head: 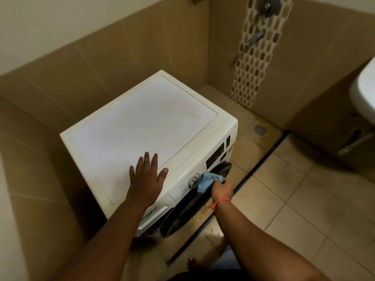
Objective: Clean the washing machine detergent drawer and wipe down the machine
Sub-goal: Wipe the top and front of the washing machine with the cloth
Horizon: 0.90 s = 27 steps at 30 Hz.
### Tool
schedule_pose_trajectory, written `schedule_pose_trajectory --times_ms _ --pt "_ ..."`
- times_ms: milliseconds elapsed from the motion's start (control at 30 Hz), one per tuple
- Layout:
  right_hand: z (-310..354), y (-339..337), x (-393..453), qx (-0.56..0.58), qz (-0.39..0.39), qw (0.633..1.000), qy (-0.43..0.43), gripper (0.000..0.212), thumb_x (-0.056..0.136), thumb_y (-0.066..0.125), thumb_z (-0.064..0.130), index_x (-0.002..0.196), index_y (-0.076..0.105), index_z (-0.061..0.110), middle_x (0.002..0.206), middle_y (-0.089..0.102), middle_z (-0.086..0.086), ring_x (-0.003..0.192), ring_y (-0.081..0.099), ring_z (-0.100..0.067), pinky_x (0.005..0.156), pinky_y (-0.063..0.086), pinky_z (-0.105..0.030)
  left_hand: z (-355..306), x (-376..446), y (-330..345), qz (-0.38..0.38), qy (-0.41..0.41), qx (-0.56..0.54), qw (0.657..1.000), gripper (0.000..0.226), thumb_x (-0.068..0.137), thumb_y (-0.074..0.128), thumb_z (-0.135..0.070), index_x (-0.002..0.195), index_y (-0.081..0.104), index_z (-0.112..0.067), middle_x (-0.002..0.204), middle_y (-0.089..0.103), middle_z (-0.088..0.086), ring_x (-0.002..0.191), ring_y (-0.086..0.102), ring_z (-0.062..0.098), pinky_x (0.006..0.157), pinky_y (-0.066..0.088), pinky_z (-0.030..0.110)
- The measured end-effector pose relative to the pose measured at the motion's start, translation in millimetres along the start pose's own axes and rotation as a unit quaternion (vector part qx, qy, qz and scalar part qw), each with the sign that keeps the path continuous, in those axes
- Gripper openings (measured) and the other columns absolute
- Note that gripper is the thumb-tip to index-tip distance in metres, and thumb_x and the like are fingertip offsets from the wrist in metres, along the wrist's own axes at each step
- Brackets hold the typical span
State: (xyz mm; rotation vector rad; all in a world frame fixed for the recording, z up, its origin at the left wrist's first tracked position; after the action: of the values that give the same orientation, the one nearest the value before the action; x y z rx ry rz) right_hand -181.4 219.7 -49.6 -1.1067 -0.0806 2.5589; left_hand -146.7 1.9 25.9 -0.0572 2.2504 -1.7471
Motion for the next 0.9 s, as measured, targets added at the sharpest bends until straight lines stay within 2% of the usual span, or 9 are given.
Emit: schedule_pose_trajectory --times_ms 100,267,433,533,567,633,700,833,900 --pt "12.5 1.8 5.6 0.053 0.039 0.995 -0.074 0.02 0.098 0.054 0.02 0.116 0.06 0.015 0.107 0.065 -0.002 0.087 0.061 -0.009 0.067 0.047 -0.018 -8.5 7.5 3.7 0.002 0.006 -0.003 1.0 0.065 0.099 0.023 -0.053 0.155 0.012 -0.021 0.164 0.002 0.008 0.15 0.001 0.025 0.119 0.001 0.052" --pt "27.9 30.4 13.1 -0.086 0.068 0.983 -0.147 0.011 0.092 0.063 0.015 0.101 0.058 0.013 0.109 0.058 -0.006 0.092 0.06 -0.018 0.077 0.048 -0.024 -17.6 18.5 5.9 0.016 0.011 0.009 1.0 0.066 0.099 0.021 -0.053 0.155 0.011 -0.021 0.164 0.001 0.008 0.15 0.001 0.026 0.119 0.001 0.053" --pt "33.4 32.4 36.9 -0.189 0.075 0.977 -0.067 0.018 0.093 0.052 0.006 0.111 0.052 0.006 0.116 0.052 -0.012 0.099 0.054 -0.026 0.097 0.046 -0.033 -21.9 31.6 0.0 0.029 -0.015 0.02 0.999 0.076 0.09 0.006 -0.061 0.156 0.006 -0.022 0.164 -0.005 0.007 0.15 -0.003 0.025 0.119 -0.002 0.051" --pt "39.3 27.6 46.8 -0.162 0.13 0.978 -0.012 0.024 0.095 0.039 -0.009 0.117 0.048 -0.004 0.102 0.056 -0.017 0.078 0.053 -0.022 0.069 0.048 -0.013 -23.8 36.6 -0.7 0.037 -0.02 0.025 0.999 0.08 0.087 0.003 -0.063 0.156 0.004 -0.022 0.163 -0.007 0.006 0.15 -0.005 0.025 0.12 -0.003 0.05" --pt "39.9 27.3 51.6 -0.154 0.14 0.978 -0.004 0.028 0.095 0.039 -0.009 0.122 0.048 -0.007 0.103 0.055 -0.019 0.075 0.05 -0.02 0.064 0.046 -0.014 -24.9 37.5 -1.5 0.036 -0.021 0.025 0.999 0.08 0.086 0.003 -0.063 0.156 0.005 -0.022 0.163 -0.007 0.007 0.15 -0.005 0.025 0.12 -0.003 0.05" --pt "40.2 27.4 57.1 -0.16 0.143 0.977 0.019 0.026 0.095 0.045 0.0 0.12 0.052 0.001 0.118 0.057 -0.023 0.085 0.051 -0.023 0.076 0.049 -0.029 -26.8 39.2 -4.1 0.038 -0.024 0.028 0.999 0.081 0.086 0.003 -0.063 0.156 0.005 -0.022 0.163 -0.007 0.007 0.151 -0.004 0.025 0.119 -0.003 0.05" --pt "38.6 30.1 56.4 -0.133 0.135 0.981 0.037 0.014 0.093 0.046 0.002 0.104 0.05 0.01 0.109 0.058 -0.019 0.088 0.053 -0.024 0.081 0.051 -0.037 -27.0 40.6 -5.6 0.037 -0.029 0.031 0.998 0.081 0.086 0.003 -0.063 0.156 0.006 -0.022 0.163 -0.007 0.007 0.151 -0.004 0.025 0.119 -0.003 0.049" --pt "44.1 30.5 50.1 -0.061 0.123 0.99 0.04 0.019 0.09 0.051 0.001 0.08 0.044 0.015 0.083 0.055 -0.009 0.072 0.053 -0.021 0.062 0.046 -0.03 -20.8 41.5 -2.6 0.036 -0.04 0.032 0.998 0.082 0.086 0.003 -0.063 0.156 0.008 -0.02 0.163 -0.004 0.009 0.15 -0.001 0.027 0.119 0.0 0.051" --pt "46.5 28.1 49.5 -0.067 0.124 0.99 0.026 0.019 0.091 0.049 0.001 0.081 0.043 0.016 0.083 0.053 -0.008 0.069 0.05 -0.018 0.058 0.041 -0.027 -17.8 38.4 1.1 0.042 -0.043 0.034 0.998 0.082 0.086 0.003 -0.063 0.156 0.009 -0.02 0.163 -0.004 0.009 0.15 0.0 0.027 0.119 0.0 0.051"
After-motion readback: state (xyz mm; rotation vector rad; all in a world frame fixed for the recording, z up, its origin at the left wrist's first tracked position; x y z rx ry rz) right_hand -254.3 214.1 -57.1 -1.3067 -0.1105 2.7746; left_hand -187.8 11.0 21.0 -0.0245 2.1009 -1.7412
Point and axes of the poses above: each hand's wrist, its own x-axis towards the middle knuckle, its own y-axis out of the palm, z = x × y, the point moved 1 cm from there along x, towards the middle knuckle
